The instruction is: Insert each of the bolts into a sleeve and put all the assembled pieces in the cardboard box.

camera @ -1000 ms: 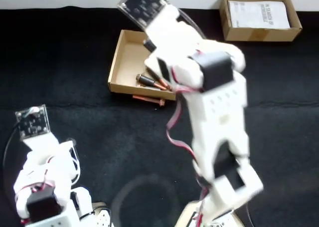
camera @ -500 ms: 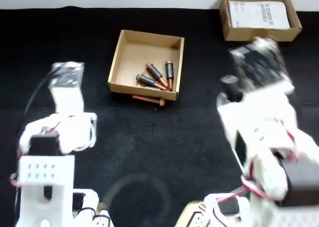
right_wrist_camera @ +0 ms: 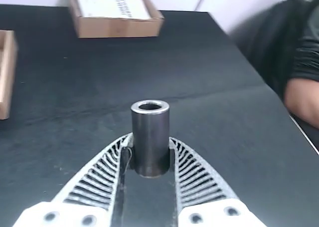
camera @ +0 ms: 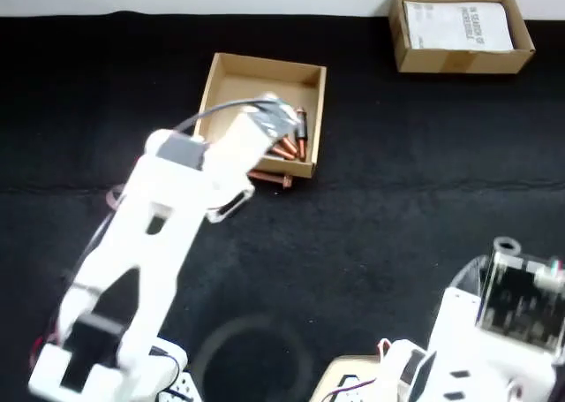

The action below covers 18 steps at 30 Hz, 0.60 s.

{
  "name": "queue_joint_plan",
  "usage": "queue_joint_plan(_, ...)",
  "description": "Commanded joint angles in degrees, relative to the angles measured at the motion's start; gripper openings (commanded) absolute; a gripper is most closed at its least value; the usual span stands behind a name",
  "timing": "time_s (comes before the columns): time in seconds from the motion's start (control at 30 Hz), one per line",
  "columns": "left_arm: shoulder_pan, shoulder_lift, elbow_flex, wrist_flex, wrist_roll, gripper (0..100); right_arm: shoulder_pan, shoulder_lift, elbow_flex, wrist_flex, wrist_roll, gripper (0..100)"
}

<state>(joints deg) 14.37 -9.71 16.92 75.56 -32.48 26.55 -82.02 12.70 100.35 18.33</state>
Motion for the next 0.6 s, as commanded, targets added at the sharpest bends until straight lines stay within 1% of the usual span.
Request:
queue_joint_plan(0.0, 2.59, 8.04, -7.16, -0.79, -12.75, 13, 2.59, -8.57, 6.46, -0.75, 1.93, 0.7)
queue_joint_plan(0.1, 3.47, 15.60, -12.26, -0.79, -20.48, 13, 2.68, -15.52, 12.18, -0.75, 5.19, 0.7)
queue_joint_plan(0.17, 3.74, 20.62, -16.57, -0.79, -24.09, 13, 2.77, -19.47, 15.78, -0.75, 6.51, 0.7)
queue_joint_plan(0.23, 3.74, 25.45, -20.88, -0.79, -27.16, 13, 4.35, -22.37, 19.03, -0.75, 8.79, 0.7)
queue_joint_plan(0.3, 3.65, 30.02, -24.92, -0.53, -31.21, 13, 6.46, -23.25, 21.58, -1.36, 10.90, 0.7)
queue_joint_plan(0.4, 3.47, 36.97, -31.25, -0.79, -37.54, 13, 9.19, -22.64, 23.96, -4.53, 11.87, 0.7)
queue_joint_plan(0.47, 3.38, 41.71, -35.82, -0.79, -39.74, 13, 10.07, -22.64, 24.92, -6.29, 11.87, 0.7)
queue_joint_plan(0.57, 3.38, 48.22, -43.74, -0.79, -40.26, 13, 10.33, -22.64, 26.42, -7.60, 11.87, 0.7)
